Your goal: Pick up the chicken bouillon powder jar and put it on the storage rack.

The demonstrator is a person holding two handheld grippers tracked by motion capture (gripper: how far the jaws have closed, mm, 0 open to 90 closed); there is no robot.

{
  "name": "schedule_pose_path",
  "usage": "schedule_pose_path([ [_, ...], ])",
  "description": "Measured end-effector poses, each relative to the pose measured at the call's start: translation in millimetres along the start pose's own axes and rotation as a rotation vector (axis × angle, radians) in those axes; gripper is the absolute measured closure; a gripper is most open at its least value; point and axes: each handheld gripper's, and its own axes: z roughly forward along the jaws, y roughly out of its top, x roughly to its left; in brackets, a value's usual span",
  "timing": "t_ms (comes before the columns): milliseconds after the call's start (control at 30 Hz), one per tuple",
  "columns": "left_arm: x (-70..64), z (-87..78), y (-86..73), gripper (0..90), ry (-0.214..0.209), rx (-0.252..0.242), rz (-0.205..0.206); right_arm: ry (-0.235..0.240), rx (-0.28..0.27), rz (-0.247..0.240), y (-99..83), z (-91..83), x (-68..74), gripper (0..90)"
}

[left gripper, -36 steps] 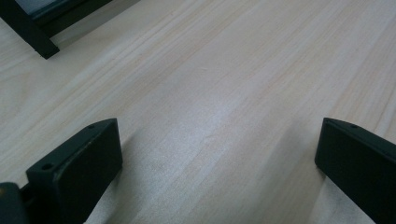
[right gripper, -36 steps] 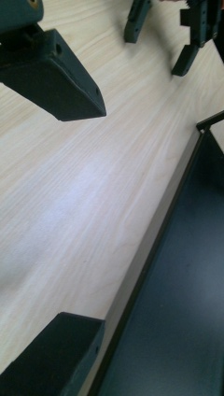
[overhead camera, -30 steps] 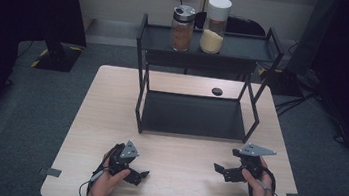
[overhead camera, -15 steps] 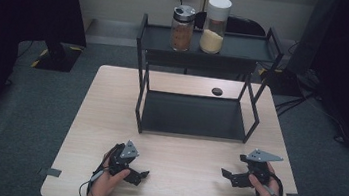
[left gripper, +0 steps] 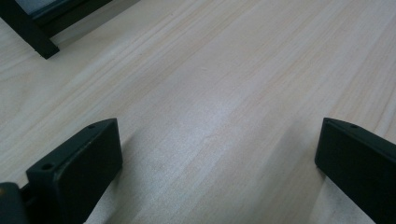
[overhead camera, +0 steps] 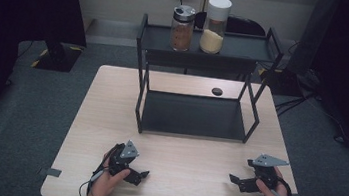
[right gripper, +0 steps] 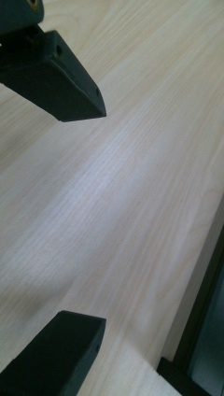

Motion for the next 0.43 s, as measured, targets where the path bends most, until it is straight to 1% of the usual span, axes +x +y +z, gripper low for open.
schedule_pose_path([
  [133, 0.0, 0.0, 0.1, 0.0, 0.0, 0.001, 0.0, -0.009, 0.028, -0.034, -0.3, -2.6, -1.3, 1.0],
  [200, 0.0, 0.0, 0.2, 0.0, 0.0, 0.001, 0.0, -0.001, 0.024, -0.036, -2.4, -5.1, -3.8, 1.0],
  [267, 0.1, 0.0, 0.3, 0.0, 0.0, 0.001, 0.0, 0.013, 0.014, -0.026, -5.7, -8.1, -7.3, 1.2],
  [333, 0.1, 0.0, 0.4, 0.0, 0.0, 0.001, 0.001, 0.003, 0.027, -0.045, -6.4, -10.7, -7.0, 1.0],
  [433, 0.2, 0.0, 0.6, 0.0, 0.0, 0.002, 0.001, 0.007, 0.034, -0.051, -9.0, -13.1, -8.7, 1.3],
])
